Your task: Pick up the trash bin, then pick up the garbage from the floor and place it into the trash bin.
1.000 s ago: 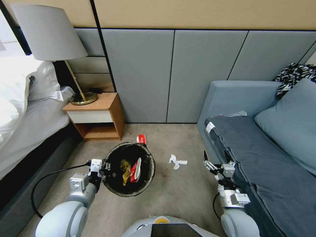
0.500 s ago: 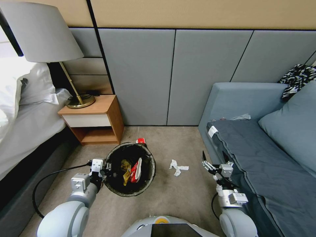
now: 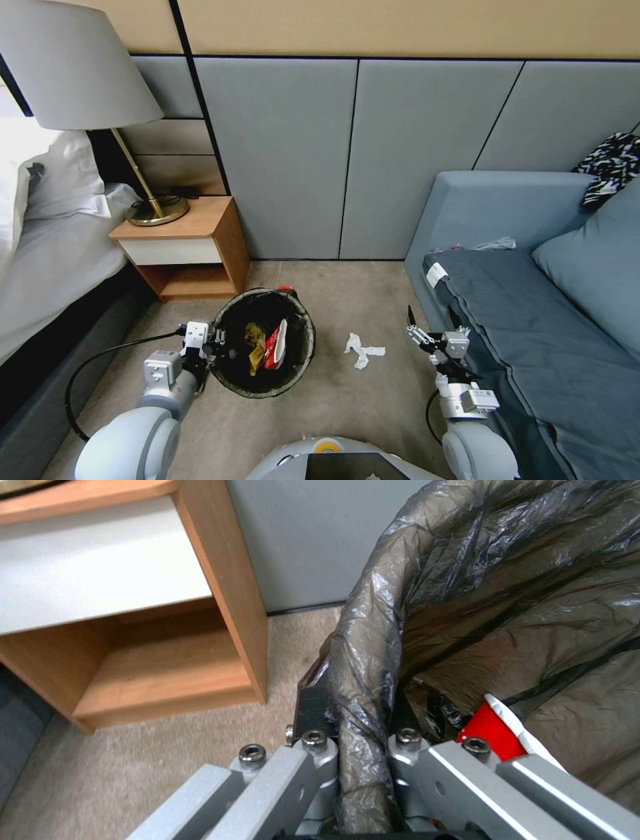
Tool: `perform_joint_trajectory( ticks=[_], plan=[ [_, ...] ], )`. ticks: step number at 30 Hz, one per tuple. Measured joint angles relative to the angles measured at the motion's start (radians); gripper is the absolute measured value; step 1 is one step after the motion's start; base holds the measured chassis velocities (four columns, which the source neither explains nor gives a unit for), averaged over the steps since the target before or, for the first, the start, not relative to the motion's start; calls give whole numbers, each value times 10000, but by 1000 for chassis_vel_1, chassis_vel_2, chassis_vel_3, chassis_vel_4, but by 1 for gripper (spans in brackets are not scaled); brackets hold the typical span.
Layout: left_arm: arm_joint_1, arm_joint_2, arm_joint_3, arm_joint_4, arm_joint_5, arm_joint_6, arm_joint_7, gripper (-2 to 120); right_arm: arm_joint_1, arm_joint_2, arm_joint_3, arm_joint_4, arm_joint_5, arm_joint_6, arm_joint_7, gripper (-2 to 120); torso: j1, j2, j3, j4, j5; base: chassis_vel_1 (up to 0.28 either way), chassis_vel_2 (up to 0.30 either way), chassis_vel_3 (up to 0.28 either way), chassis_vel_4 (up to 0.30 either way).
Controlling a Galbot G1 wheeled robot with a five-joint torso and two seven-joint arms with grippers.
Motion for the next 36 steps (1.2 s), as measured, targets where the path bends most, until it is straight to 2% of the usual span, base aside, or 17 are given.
perform_joint_trajectory(
  ticks=[5,11,13,14,20,27,36],
  plan=[
    [-10,12,-14,0,-23,-3,5,1,140,-131,-105,-258,120,-264,-164,100,0,0,0,0,0,-65,52,79,-62],
    [-31,45,-39,0,-79,-4,9,1,627,-311,-394,-871,636,-1120,-214,100,0,0,0,0,0,-9,4,7,-4],
    [-31,45,-42,0,-100,-4,10,1,1080,-410,-504,-1384,810,-1872,-328,100,0,0,0,1,0,0,0,0,0],
    [-31,45,-42,0,-100,-4,10,1,1080,-410,-504,-1384,810,-1872,-328,100,0,0,0,1,0,0,0,0,0],
    [-42,70,-63,0,-169,-2,10,1,1715,-750,-717,-2297,1619,-3400,-989,100,0,0,0,0,0,0,0,0,0],
    [-57,87,-85,0,-212,-2,10,1,2713,-1004,-1300,-3456,2692,-4678,-831,100,0,0,0,0,0,0,0,0,0],
    [-58,113,-72,0,-235,21,12,1,3723,-1002,-2006,-5110,2620,-5042,-908,100,0,0,0,1,0,0,0,0,0]
  ],
)
